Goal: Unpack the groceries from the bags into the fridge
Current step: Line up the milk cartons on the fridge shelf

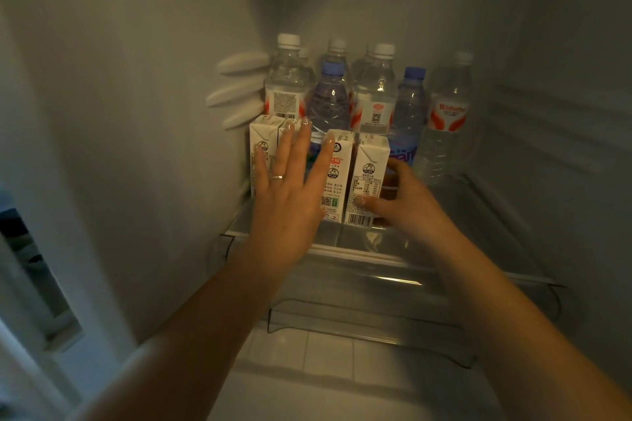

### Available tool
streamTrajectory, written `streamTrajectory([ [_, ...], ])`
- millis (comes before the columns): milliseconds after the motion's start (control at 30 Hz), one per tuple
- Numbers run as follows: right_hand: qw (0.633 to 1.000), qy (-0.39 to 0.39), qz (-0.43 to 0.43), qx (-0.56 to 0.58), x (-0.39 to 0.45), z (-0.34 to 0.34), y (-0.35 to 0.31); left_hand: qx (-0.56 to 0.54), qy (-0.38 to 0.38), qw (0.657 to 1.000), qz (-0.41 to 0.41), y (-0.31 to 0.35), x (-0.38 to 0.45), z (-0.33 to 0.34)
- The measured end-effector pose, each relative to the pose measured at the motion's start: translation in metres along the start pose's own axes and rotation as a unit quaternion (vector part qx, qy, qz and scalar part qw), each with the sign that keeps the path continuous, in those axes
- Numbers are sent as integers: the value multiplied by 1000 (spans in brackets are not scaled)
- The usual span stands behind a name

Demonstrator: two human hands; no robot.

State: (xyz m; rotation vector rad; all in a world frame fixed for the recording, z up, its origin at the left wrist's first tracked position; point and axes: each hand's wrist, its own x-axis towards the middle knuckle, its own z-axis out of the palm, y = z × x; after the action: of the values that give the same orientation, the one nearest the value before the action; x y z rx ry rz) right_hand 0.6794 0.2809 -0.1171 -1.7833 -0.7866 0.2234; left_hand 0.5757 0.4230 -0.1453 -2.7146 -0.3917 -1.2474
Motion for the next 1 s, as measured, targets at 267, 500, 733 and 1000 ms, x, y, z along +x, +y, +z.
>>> streamTrajectory([
  [267,1000,-2,12,2,13,5,-1,67,-50,996,-35,-9,8,6],
  [500,1000,1,26,6,26,14,-4,79,-15,996,-31,-18,11,14],
  [733,1000,13,19,-13,34,22,-3,85,-30,995,-36,-21,14,15],
  [1000,997,30,1,-72,25,20,-8,67,-59,995,-41,-18,10,7],
])
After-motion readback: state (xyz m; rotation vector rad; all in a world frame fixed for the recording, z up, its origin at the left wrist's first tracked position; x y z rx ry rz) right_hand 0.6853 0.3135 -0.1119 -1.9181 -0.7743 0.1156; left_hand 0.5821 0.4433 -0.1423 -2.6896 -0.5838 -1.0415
